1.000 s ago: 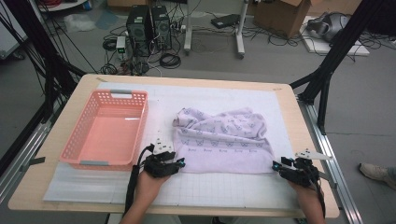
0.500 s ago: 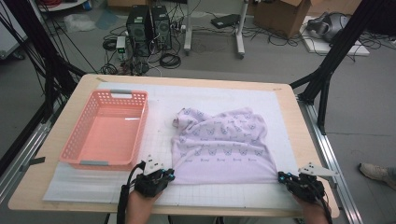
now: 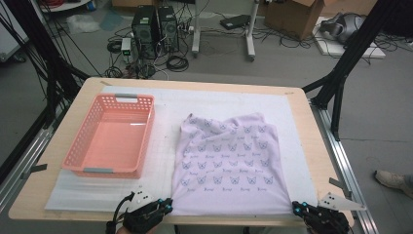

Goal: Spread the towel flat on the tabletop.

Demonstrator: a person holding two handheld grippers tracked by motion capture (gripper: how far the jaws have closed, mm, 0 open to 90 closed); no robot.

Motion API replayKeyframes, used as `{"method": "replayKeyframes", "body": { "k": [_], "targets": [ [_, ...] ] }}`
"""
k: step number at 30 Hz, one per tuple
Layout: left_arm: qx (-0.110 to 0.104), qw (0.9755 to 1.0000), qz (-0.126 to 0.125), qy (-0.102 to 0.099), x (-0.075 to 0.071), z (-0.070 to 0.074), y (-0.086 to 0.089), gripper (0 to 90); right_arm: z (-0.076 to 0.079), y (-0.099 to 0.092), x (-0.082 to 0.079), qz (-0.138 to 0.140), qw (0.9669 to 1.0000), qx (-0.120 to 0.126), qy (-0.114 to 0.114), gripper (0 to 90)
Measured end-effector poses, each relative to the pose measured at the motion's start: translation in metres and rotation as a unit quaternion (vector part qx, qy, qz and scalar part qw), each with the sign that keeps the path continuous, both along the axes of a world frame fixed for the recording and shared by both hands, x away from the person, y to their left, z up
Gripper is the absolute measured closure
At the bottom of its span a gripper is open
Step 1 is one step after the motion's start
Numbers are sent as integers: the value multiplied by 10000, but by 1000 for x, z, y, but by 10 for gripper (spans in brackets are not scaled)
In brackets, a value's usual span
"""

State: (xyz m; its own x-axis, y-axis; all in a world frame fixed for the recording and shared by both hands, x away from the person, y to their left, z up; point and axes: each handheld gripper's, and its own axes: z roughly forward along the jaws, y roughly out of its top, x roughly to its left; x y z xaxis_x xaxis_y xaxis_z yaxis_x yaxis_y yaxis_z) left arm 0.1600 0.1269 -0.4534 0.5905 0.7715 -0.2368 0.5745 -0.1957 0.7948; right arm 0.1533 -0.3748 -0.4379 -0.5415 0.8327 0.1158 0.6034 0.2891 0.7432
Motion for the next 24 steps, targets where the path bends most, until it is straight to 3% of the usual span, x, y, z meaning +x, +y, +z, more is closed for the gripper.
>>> {"method": "replayKeyframes", "body": {
  "k": [2, 4, 5, 6, 8, 11, 13, 15, 17, 19, 21, 24],
  "targets": [
    [50, 10000, -80, 1, -3, -2, 1, 859, -2, 2, -6, 55, 10000, -60, 55, 881],
    [-50, 9999, -91, -133, -1, -1, 1, 812, -4, 5, -8, 100, 9999, -122, 55, 838],
    [-133, 9997, -43, -199, 1, 0, 1, 622, 0, 6, -7, 15, 10000, -29, -85, 746],
    [-204, 9994, 19, -272, 4, 2, 2, 622, 0, 6, -7, 15, 10000, -29, -85, 746],
    [-314, 9986, 165, -380, 13, 5, 2, 522, 4, 5, -2, -111, 9996, 72, -239, 677],
    [-279, 9987, 263, -344, 31, 6, 0, 492, 1, 6, 14, -247, 9993, 30, -289, 631],
    [-209, 9992, 294, -155, 42, 3, -5, 488, -3, 7, 27, -328, 9992, 4, -239, 624],
    [-135, 9997, 207, 0, 46, -2, -11, 495, -6, 10, 37, -380, 9991, -34, -161, 632],
    [85, 9995, 161, -256, 40, -5, -17, 525, -9, 16, 44, -261, 9996, -101, -75, 671],
    [423, 9975, 210, -523, 34, -6, -20, 654, -10, 21, 45, -182, 9994, -246, -142, 713],
    [365, 9985, 161, -364, 32, -4, -17, 848, -9, 22, 46, -87, 9998, -183, -80, 820],
    [441, 9986, 176, -248, 23, 0, -9, 861, -9, 24, 45, -2, 9998, -183, -60, 859]
  ]
}}
